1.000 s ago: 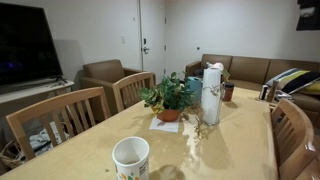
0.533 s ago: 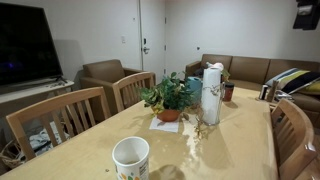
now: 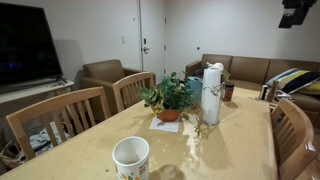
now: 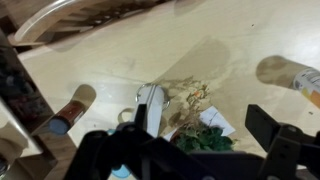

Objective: Pull the roll of the object slightly

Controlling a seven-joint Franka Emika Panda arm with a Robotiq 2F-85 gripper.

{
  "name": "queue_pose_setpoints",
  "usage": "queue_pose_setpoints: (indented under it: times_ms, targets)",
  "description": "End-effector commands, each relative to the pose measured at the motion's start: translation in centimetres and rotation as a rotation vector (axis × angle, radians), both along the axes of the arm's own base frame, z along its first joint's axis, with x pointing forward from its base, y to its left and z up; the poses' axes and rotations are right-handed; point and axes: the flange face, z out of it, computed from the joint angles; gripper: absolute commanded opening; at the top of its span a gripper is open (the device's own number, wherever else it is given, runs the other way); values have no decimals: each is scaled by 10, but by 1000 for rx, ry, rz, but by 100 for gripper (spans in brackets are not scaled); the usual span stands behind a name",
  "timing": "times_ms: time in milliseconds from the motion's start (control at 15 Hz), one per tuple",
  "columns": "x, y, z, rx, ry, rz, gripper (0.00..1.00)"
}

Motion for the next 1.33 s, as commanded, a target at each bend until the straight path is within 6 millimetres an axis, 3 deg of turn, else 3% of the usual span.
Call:
queue_pose_setpoints:
  times_ms: [0,267,533,667,1267]
  targets:
    - [17,-6,-6,-160,-124,39,100]
    - [44,-19,-27,-296,-250,174,100]
    - [70,-37,-59,-331,-239,248,100]
    - [78,-50,-72,-341,-200,215,100]
    - [113,-124,-96,-360,-44,79,100]
